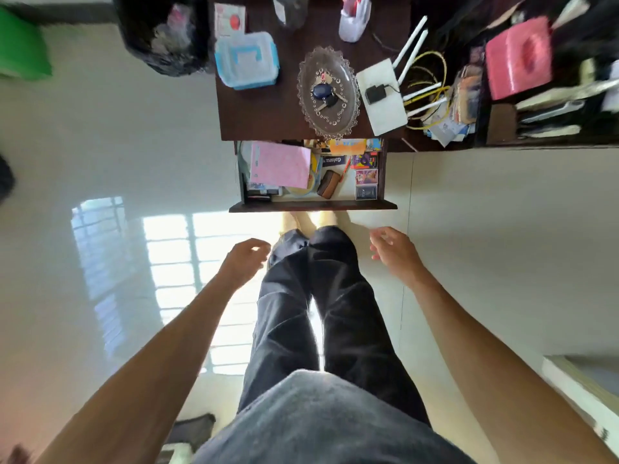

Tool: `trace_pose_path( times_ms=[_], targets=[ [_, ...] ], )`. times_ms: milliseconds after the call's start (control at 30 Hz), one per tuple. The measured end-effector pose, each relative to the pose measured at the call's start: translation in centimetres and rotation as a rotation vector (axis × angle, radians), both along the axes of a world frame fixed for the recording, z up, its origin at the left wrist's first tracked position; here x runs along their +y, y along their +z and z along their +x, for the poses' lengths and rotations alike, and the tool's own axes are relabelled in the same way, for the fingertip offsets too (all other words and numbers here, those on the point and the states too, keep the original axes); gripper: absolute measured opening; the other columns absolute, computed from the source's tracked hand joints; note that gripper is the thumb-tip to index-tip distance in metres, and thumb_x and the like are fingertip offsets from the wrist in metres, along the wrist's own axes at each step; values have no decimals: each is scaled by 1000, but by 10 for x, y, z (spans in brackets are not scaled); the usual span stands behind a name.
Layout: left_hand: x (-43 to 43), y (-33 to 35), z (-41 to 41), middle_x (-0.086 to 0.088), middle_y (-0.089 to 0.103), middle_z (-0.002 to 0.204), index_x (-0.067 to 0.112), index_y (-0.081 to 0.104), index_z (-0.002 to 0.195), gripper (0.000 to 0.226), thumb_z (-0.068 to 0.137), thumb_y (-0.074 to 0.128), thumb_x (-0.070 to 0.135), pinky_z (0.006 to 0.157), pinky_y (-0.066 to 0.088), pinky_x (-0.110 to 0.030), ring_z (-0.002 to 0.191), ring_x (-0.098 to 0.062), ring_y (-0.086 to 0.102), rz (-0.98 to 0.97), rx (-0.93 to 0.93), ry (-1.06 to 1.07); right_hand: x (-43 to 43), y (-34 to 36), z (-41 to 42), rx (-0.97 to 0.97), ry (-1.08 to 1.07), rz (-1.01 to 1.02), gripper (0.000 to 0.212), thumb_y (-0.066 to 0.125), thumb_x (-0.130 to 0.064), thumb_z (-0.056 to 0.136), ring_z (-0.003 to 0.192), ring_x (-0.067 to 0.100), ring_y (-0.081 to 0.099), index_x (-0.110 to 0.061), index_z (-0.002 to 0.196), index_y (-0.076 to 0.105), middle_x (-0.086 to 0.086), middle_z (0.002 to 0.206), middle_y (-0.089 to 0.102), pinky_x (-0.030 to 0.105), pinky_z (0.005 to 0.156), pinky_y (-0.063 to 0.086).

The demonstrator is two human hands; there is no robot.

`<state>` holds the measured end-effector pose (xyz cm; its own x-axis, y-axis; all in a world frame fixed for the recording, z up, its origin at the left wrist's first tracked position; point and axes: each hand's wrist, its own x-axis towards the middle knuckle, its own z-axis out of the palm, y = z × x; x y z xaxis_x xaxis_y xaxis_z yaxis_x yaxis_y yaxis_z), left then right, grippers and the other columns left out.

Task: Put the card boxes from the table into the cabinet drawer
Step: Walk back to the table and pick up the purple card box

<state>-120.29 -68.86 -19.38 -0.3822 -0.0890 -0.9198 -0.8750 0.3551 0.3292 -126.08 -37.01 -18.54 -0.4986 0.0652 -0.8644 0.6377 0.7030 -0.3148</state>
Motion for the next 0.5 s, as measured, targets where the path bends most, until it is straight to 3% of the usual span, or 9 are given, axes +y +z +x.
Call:
trace_pose_path(
  times_ms=[100,233,367,500],
  targets=[
    [-15,63,24,-5,68,87,15,67,102,16,96,58,26,55,44,-18,66,-11,60,-30,41,94,8,58,19,25,4,10,36,46,-37,106,101,26,70,-15,128,63,9,120,70,36,90,57],
    [-26,125,57,-5,71,91,15,66,109,21,96,56,29,59,45,-23,73,-16,63,-85,61,149,25,112,43,25,24,31,31,47,-35,105,87,22,71,-15,123,63,6,107,71,39,88,57],
    [-25,162,83,-4,71,85,20,66,99,12,94,57,26,57,44,-22,71,-18,64,-76,47,161,38,151,63,29,-1,48,28,50,-34,105,83,21,72,-18,122,66,5,107,71,27,67,49],
    [-22,176,105,-5,72,82,15,68,104,18,93,58,25,54,44,-22,66,-17,63,-72,76,192,43,176,75,28,38,66,30,50,-32,105,84,20,71,-16,126,64,7,110,70,30,75,51]
  ],
)
